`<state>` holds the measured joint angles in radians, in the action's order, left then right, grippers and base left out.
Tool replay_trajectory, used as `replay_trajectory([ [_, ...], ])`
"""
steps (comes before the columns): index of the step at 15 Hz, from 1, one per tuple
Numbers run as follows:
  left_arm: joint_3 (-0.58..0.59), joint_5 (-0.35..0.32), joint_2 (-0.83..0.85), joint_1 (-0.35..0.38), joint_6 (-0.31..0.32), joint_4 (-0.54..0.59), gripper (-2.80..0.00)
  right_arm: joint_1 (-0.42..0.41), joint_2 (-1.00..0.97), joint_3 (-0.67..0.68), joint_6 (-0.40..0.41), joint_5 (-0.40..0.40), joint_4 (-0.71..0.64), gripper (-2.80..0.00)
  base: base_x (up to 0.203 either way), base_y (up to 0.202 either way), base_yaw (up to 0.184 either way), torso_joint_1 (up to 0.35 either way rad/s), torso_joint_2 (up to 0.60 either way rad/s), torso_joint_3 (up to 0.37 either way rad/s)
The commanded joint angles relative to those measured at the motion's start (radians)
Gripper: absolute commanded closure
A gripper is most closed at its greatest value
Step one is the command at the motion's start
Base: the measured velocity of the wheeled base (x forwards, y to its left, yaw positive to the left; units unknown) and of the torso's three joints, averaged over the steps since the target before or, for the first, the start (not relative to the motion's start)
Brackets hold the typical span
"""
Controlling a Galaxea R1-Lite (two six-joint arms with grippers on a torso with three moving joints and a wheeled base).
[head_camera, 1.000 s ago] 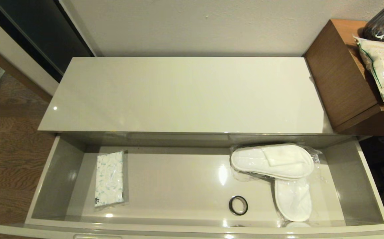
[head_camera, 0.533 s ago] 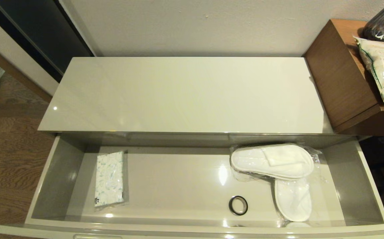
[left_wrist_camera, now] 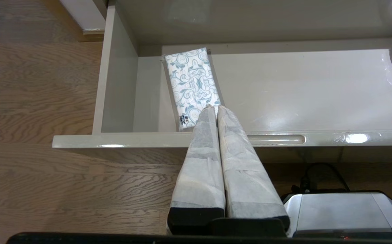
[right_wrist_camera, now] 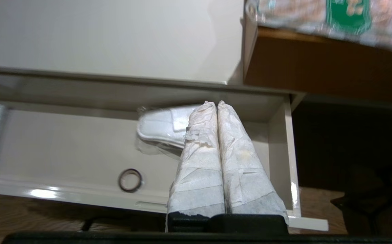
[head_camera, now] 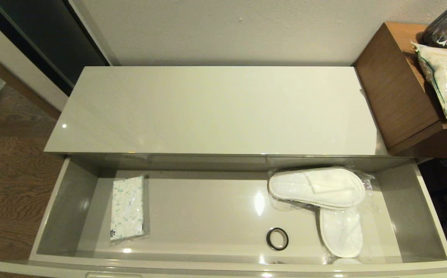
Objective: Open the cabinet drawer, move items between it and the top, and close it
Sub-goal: Take out the disposable slippers from the drawer
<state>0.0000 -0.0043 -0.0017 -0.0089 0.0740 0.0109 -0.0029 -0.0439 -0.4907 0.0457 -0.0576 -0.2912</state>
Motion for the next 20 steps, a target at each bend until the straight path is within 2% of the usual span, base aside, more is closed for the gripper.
replay_trajectory([
  [1,0.000,0.000,0.002,0.001,0.000,0.000,0.00,-0.020,-0.210,-0.249,-0.024,-0.008,-0.151,0.00,0.000,0.000,0.000,0.000,0.00,0.000],
  [5,0.001,0.000,0.002,0.001,0.000,0.000,0.00,-0.043,-0.793,-0.457,-0.069,0.045,-0.317,0.00,0.000,0.000,0.000,0.000,0.00,0.000],
  [8,0.001,0.000,0.002,0.000,0.000,0.000,0.00,-0.004,-1.221,-0.581,-0.245,0.110,-0.370,0.00,0.000,0.000,0.000,0.000,0.00,0.000],
  [10,0.000,0.000,0.002,0.000,0.000,0.000,0.00,0.050,-1.436,-0.651,-0.367,0.149,-0.391,0.00,0.000,0.000,0.000,0.000,0.00,0.000],
  [13,0.001,0.000,0.002,0.001,0.000,0.000,0.00,0.172,-1.629,-0.697,-0.574,0.165,-0.383,0.00,0.000,0.000,0.000,0.000,0.00,0.000],
  [16,0.002,0.000,0.002,0.001,0.000,0.000,0.00,0.195,-1.734,-0.684,-0.720,0.154,-0.358,0.00,0.000,0.000,0.000,0.000,0.00,0.000],
  [20,0.001,0.000,0.002,0.000,0.000,0.000,0.00,0.213,-1.786,-0.648,-0.851,0.174,-0.235,0.00,0.000,0.000,0.000,0.000,0.00,0.000],
])
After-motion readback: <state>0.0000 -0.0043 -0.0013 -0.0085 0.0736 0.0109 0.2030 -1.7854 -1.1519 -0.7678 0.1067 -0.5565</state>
